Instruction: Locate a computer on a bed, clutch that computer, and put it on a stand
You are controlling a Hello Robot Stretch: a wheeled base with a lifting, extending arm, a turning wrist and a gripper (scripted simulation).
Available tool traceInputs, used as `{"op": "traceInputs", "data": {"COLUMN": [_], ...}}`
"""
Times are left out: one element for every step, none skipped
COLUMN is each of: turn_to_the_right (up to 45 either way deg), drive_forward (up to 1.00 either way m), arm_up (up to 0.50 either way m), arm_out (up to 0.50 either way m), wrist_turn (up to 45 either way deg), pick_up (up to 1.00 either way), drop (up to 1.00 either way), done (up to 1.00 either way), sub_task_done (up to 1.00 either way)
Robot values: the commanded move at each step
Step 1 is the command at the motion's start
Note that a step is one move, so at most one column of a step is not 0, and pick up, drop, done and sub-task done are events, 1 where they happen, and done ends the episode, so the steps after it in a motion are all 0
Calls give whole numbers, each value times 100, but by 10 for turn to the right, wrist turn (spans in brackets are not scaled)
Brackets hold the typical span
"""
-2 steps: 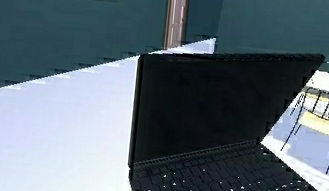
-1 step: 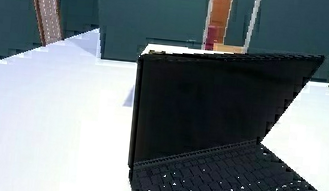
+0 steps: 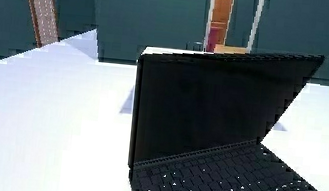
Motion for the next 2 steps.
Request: {"op": "traceInputs", "data": {"turn_to_the_right": [450,240], "drive_forward": [0,0], "arm_up": [0,0], "arm_out": [0,0], "wrist_turn": [0,0], "pick_up": [0,0], "drop": [0,0], "done": [0,0], "sub_task_done": [0,0]}}
